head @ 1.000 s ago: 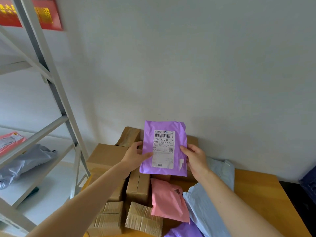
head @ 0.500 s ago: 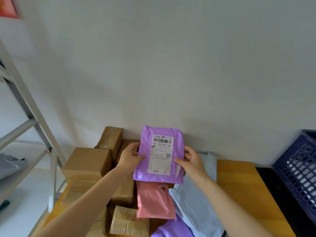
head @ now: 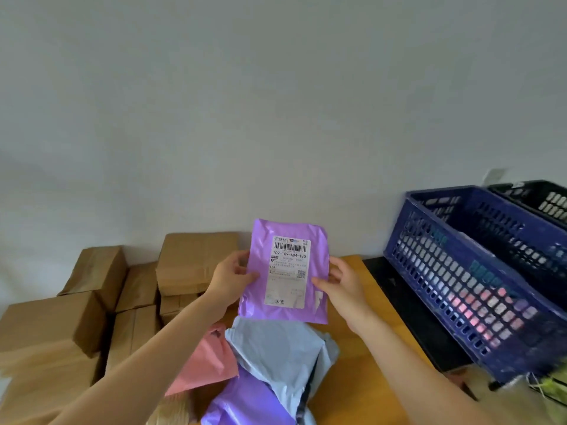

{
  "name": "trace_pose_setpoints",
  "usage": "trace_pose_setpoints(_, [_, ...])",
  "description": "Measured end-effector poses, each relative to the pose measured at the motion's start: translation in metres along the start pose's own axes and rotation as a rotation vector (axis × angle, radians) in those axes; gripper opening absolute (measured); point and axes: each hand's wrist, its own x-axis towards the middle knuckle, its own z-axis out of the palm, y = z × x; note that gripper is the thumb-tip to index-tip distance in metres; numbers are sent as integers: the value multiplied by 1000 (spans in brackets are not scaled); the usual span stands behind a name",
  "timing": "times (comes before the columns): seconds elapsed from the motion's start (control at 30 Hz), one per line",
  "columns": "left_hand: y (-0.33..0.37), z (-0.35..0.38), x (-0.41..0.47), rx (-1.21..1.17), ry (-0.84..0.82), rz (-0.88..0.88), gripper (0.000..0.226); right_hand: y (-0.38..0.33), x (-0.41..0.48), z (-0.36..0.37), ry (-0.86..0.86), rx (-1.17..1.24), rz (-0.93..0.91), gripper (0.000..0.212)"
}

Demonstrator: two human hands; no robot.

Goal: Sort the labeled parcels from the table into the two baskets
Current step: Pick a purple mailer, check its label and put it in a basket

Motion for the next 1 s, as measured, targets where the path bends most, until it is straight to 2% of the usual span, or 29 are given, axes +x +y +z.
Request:
trace_pose_setpoints(0.33, [102,191,-73,-91,-255,43,43,1,-76,-210,277,-13,-32,38])
trace_pose_setpoints(0.57, [147,327,-144,-64,-404,86,42,8,-138,-362,425,-81,-28,39])
trace_pose_setpoints(0.8, [180,434,-187,-4,-506,92,35,29,-184,-462,571,-12,-28,37])
trace_pose_setpoints(1.0, [203,515,-189,18,-614,142,34,50,-187,-535,669,4,5,43])
